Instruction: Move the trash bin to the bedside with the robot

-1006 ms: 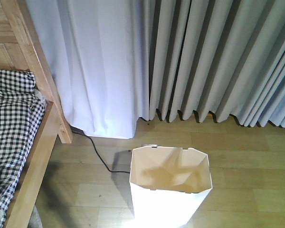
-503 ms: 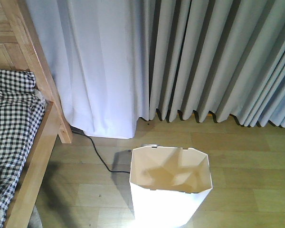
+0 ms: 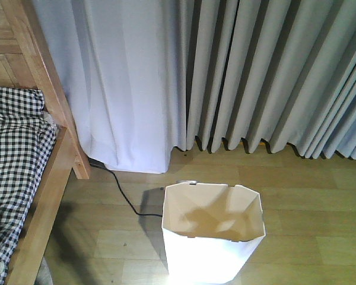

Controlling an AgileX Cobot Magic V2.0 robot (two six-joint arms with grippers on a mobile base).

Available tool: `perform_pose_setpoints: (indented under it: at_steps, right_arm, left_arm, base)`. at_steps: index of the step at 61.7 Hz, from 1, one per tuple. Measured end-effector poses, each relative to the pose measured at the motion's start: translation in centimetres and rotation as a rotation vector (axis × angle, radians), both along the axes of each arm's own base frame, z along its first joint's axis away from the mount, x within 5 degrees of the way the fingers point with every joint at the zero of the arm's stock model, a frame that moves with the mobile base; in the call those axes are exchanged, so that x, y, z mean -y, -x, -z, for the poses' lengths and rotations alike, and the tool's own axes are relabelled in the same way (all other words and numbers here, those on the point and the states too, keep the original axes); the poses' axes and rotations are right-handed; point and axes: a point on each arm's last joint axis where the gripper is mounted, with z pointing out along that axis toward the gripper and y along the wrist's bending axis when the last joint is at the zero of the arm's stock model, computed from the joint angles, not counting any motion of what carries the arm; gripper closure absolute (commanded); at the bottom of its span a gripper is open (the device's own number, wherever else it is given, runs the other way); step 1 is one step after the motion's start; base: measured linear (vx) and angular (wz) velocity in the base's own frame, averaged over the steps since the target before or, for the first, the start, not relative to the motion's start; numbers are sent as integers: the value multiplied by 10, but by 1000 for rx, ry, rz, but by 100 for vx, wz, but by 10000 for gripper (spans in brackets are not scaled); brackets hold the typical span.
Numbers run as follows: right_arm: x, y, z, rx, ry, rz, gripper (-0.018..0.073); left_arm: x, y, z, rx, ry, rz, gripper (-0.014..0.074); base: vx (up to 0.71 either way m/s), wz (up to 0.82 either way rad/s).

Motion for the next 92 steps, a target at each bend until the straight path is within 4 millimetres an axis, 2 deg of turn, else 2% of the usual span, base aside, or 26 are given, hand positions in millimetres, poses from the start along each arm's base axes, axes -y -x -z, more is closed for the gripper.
perform_pose_setpoints:
  at_steps: [9,16,26,30,92]
  right_arm:
    - [5,0,1,-16,4,52,568]
    - [4,0,4,-22,19,21,568]
    - [-1,1,35,-11,13,-64,568]
    - [-1,3,41,25,-15,-62,568]
    - [2,5,40,49,11,-15,568]
  left_arm:
    - [0,0,0,0,0,0,602]
    - [0,0,0,0,0,0,602]
    - [0,0,0,0,0,0,602]
    - [0,0,0,0,0,0,602]
    - [0,0,0,0,0,0,602]
  base:
    - [0,0]
    - [0,0]
    - [0,0]
    - [0,0]
    - [0,0]
